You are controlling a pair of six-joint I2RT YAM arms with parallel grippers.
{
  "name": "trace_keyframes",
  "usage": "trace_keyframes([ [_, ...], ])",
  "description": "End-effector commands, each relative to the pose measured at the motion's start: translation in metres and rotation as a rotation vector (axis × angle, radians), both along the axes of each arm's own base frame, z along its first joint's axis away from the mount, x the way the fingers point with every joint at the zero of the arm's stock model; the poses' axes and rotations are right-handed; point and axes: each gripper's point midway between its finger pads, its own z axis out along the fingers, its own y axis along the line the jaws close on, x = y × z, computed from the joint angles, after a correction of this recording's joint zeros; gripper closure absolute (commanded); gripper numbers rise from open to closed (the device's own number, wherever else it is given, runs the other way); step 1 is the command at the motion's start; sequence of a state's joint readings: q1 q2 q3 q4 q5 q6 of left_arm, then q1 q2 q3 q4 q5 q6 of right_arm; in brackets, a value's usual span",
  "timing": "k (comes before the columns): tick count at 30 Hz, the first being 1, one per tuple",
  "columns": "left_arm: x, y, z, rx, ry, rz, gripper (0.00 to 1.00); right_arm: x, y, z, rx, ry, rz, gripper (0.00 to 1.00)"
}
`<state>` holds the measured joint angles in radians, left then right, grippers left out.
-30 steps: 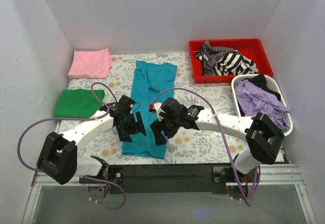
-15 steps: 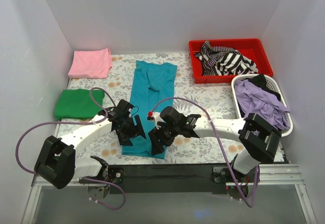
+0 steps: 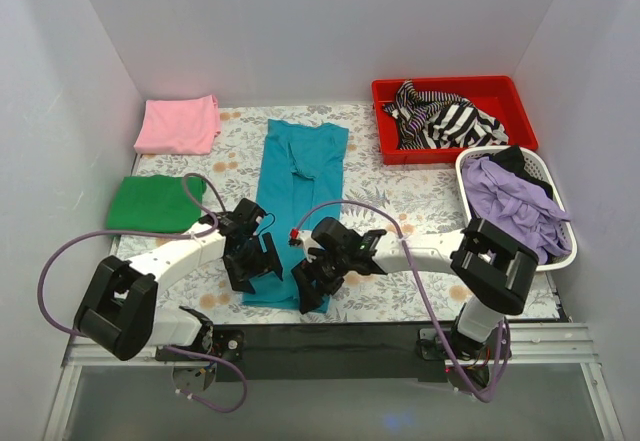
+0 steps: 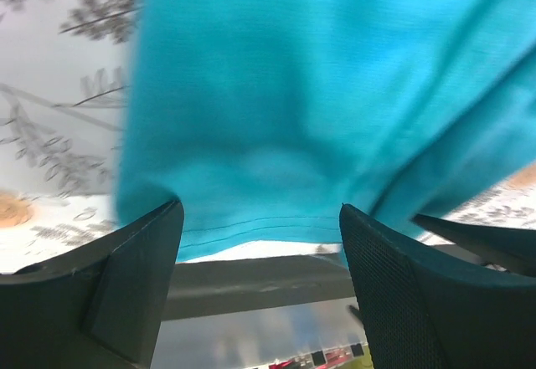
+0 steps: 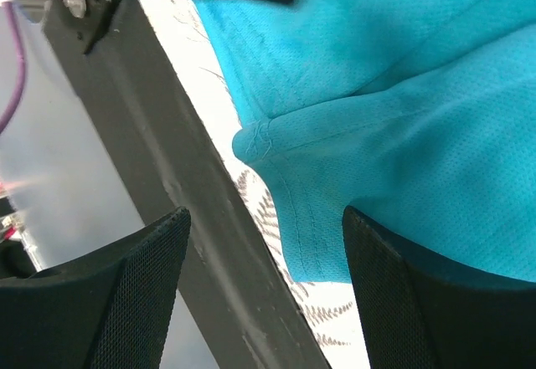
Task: Fold and stack the t-shirts
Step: Fold the tshirt
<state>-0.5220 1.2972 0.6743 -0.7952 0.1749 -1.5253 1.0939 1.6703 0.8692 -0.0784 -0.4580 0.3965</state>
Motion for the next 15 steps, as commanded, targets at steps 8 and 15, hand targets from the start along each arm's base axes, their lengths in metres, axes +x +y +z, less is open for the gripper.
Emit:
trace_keyframes([
  [8, -0.013, 0.025, 0.006, 0.119, 0.015, 0.0, 0.26, -0.002, -0.061, -0.025, -0.242, -0.04, -0.123, 0.19],
  [15, 0.018, -0.007, 0.04, -0.041, -0.116, -0.042, 0.26, 0.0, -0.057, -0.027, -0.247, -0.048, -0.113, 0.19],
])
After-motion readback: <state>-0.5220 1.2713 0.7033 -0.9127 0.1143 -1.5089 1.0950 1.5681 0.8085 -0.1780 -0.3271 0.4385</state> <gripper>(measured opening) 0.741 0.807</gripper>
